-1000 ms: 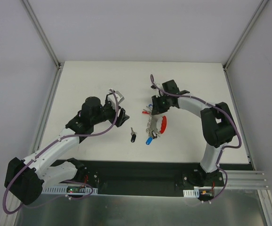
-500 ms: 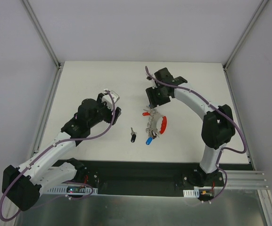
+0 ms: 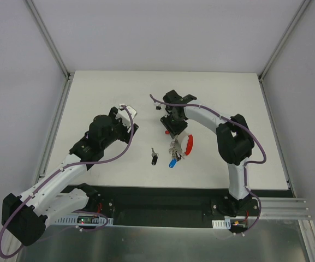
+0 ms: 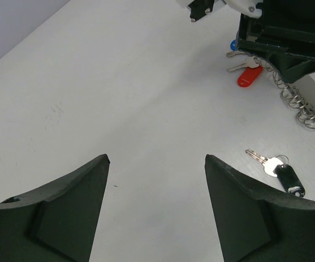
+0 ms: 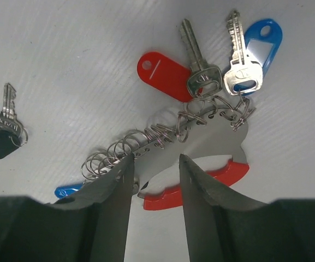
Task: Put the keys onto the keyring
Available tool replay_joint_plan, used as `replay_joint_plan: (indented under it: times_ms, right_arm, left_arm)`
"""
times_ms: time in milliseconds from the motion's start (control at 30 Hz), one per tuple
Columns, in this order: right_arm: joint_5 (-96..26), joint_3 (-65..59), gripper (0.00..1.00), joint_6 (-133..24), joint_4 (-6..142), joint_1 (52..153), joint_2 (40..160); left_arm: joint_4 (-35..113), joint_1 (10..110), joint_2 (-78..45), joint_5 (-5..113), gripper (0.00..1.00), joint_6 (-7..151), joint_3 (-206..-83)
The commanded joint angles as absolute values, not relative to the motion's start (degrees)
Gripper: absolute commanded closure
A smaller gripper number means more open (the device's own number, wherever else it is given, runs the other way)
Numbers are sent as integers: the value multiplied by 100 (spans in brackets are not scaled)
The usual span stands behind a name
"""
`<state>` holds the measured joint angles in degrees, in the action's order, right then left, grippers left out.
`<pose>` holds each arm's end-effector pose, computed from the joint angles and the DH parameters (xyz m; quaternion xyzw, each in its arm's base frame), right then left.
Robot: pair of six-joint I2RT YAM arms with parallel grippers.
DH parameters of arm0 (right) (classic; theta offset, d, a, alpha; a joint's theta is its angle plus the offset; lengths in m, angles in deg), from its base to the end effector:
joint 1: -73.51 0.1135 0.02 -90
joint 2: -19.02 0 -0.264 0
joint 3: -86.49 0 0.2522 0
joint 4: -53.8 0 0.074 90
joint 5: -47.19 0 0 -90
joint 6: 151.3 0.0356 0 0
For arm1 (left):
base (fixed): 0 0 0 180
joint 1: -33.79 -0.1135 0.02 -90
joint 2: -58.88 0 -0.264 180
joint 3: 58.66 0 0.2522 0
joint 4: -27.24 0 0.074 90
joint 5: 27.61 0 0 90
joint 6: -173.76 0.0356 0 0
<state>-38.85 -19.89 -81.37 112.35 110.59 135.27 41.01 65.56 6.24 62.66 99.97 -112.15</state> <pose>0.3380 0.2585 0.2052 -0.4753 0.8591 0.0612 0.1800 0.1861 -0.1151 0.3026 0.3167 0.7152 -0.0825 0.6176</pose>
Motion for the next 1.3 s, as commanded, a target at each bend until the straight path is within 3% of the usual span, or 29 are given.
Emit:
replay_joint_plan:
  times_ms: [0, 367, 467, 833, 1167, 1267]
  right_arm:
    - [-3684, -2264, 59, -8643, 11572, 11131, 13574]
    - [-3578, -2061, 64, -8854, 11300, 11113, 13758]
    - [-3517, -2053, 69, -8880, 11274, 11113, 13864]
    - [-3657, -1921, 69, -8951, 11177, 11104, 13943]
    - [-3447, -1833, 97, -8977, 11063, 11060, 13618]
    - [-3341, -1754, 99, -8986, 10958, 11034, 13364]
  left_arm:
    - [4074, 6534, 791, 6424, 29, 10160, -11232]
    - [4074, 6613, 738, 6397, 28, 10195, -11223]
    - [4074, 6631, 720, 6406, 28, 10196, -11215]
    - [4074, 6631, 668, 6389, 28, 10222, -11197]
    - [4074, 6631, 615, 6310, 28, 10222, -11223]
    - [4074, 6631, 589, 6257, 28, 10196, -11232]
